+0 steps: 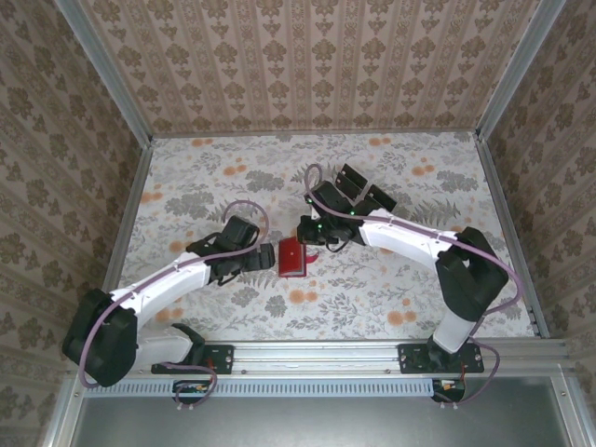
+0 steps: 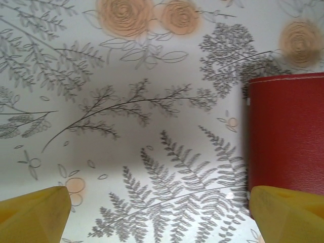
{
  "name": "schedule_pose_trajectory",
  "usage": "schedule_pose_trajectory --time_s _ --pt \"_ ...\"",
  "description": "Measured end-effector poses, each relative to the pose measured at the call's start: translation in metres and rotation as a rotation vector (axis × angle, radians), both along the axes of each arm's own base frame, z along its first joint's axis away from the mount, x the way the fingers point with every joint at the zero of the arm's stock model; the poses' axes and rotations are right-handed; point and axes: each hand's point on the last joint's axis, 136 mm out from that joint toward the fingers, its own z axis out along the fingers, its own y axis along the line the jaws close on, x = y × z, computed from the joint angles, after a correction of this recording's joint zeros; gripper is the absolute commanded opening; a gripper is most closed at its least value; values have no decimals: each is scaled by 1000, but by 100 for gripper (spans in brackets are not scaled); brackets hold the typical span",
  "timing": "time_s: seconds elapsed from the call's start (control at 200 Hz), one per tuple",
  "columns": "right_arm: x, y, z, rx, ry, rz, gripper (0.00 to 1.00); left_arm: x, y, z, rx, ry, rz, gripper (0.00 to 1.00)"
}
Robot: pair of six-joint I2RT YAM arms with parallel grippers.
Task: Put the credit cards into the card holder
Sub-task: Close the card holder at the center of the table.
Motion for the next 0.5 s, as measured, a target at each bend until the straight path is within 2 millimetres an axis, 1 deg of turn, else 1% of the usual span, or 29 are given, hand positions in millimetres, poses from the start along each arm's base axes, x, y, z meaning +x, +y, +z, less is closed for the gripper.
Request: schedule_pose_trajectory --time_s 0.12,0.26,0.5 --pt "-4 4 -12 -11 27 15 3 2 4 0 5 -2 11 100" --pt "-10 9 -19 -12 44 33 1 5 7 0 6 -3 19 100" --pt "-31 14 -39 -36 88 74 0 6 8 -1 -3 -1 23 100"
